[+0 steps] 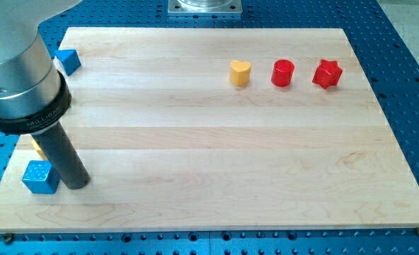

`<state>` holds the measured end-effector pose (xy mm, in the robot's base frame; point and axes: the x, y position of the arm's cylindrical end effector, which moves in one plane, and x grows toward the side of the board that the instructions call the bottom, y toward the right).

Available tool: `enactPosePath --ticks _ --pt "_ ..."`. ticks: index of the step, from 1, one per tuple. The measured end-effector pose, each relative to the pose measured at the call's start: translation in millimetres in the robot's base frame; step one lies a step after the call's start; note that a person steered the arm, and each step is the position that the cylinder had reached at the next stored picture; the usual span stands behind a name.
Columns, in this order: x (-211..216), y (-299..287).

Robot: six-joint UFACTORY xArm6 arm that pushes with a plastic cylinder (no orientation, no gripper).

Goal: Adjust the yellow hexagon and blue cube at the bottom side of the green circle

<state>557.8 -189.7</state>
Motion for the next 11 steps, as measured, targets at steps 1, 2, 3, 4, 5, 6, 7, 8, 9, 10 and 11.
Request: enactPosePath --ticks 1,2,3,4,5,6,7,8,9,10,11 --pt "4 -7" --pt "7 -26" --pt "7 -17" --pt "-62 20" --pt "-82 13" --pt "-70 -9" --pt "-69 -16" --pt "-64 -18" --pt "-58 -19" --pt "-58 -23" --pt "-58 -29"
